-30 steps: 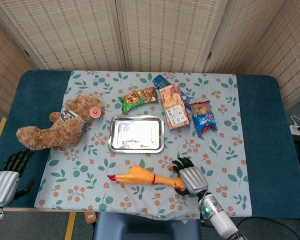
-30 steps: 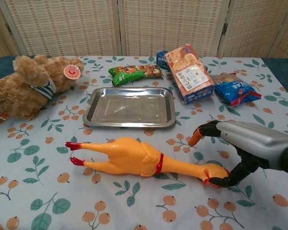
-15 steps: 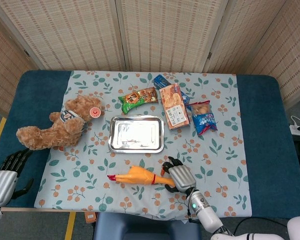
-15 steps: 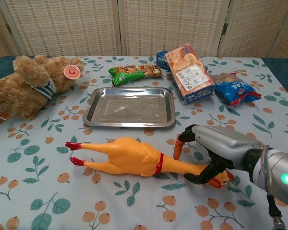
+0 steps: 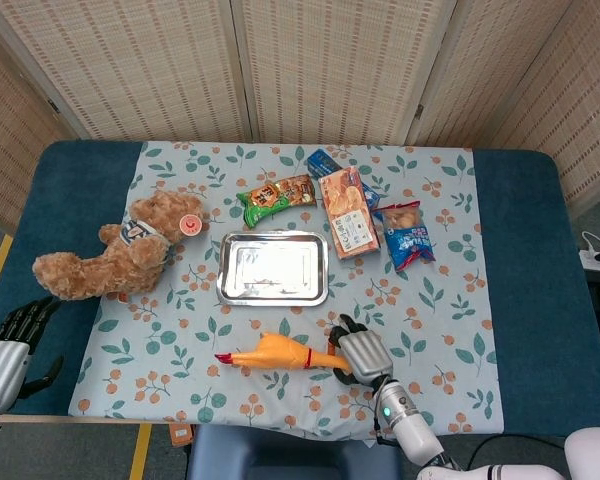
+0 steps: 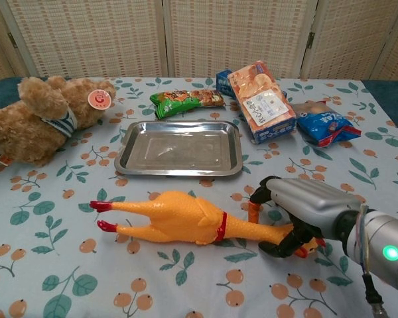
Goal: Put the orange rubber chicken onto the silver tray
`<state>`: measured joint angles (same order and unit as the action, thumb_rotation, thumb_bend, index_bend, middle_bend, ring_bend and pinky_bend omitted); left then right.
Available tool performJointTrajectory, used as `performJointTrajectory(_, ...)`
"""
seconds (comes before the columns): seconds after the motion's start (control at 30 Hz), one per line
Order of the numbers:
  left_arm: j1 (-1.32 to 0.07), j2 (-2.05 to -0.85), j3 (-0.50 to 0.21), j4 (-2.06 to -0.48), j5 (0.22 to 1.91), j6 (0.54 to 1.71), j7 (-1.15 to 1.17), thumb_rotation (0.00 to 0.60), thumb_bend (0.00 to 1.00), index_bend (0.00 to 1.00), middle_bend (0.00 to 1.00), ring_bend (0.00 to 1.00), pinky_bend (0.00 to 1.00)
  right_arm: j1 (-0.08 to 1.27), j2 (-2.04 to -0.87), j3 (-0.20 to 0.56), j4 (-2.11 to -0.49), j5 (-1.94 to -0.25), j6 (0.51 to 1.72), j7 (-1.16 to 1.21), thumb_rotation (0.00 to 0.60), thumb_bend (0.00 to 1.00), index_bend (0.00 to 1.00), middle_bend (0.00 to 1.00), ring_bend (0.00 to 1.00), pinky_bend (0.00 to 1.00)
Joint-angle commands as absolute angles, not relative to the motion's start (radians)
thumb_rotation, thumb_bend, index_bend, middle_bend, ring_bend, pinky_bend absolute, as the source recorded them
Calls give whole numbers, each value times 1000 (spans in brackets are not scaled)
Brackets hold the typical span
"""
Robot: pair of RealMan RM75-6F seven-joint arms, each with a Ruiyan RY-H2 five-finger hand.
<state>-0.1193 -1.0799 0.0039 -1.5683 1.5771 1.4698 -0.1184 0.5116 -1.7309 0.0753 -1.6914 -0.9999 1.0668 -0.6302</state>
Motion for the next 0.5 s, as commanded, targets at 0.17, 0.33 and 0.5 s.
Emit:
performJointTrajectory(0.17, -119, -1082, 4, -1565, 1581, 1472, -117, 600, 416, 2, 24, 9, 85, 496, -1728, 61, -1708, -1107, 1136, -589, 600, 345, 777, 496, 518, 604)
performJointTrajectory(0.33, -120, -1090, 8, -1565, 1603, 1484, -108, 600, 418, 56, 68, 43, 107, 486, -1710, 55, -1712, -1187, 1174, -548, 600, 345, 832, 540, 563, 662)
performJointTrajectory(0.5, -121, -1097, 15, -1564, 1632, 1497, -125, 600, 422, 99, 138, 118, 189, 485, -1698, 61, -1717, -1199, 1176, -530, 600, 346, 843, 555, 585, 681)
